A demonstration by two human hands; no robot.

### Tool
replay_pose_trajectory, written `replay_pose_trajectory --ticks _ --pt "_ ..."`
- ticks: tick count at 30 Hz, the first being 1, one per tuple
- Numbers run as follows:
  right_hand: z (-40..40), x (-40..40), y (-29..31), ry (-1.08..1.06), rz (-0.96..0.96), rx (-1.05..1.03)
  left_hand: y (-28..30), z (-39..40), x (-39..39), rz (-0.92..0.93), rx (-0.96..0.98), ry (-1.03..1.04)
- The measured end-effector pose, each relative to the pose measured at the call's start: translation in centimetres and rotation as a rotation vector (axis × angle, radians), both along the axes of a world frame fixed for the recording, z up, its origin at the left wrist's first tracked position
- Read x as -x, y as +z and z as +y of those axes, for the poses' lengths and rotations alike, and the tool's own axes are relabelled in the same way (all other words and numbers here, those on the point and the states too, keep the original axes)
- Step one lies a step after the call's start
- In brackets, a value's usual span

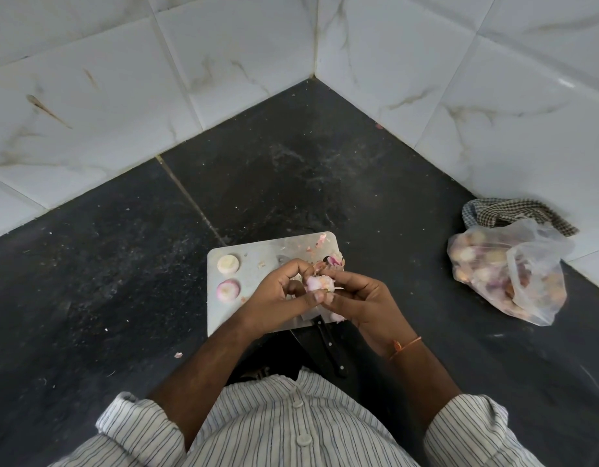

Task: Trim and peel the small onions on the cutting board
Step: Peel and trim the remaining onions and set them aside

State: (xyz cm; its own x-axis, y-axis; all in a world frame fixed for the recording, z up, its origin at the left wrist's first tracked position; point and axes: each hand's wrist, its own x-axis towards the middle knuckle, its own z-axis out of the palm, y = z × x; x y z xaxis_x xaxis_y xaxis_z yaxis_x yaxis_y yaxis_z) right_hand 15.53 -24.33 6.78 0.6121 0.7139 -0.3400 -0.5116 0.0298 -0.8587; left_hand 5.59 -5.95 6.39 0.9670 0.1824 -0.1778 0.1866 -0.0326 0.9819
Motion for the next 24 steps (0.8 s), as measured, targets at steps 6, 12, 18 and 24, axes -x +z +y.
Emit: replay_pose_trajectory --ticks 6,12,18,24 --pt "-0.11 0.23 -0.08 -0.041 0.089 -0.037 0.16 -0.32 -0.58 -0.058 -0.119 0.044" --pt "0.06 0.25 0.01 -0.085 0.159 -0.092 0.24 0.06 -0.51 -0.041 -0.070 0.135" --pt "0.31 0.44 0.42 -0.151 0.249 -0.124 0.20 -0.25 -0.70 -0.106 -0.188 0.223" --pt "0.13 0.26 -0.03 -0.165 0.219 -0.106 0.30 -0.52 -0.87 -0.084 -0.230 0.217"
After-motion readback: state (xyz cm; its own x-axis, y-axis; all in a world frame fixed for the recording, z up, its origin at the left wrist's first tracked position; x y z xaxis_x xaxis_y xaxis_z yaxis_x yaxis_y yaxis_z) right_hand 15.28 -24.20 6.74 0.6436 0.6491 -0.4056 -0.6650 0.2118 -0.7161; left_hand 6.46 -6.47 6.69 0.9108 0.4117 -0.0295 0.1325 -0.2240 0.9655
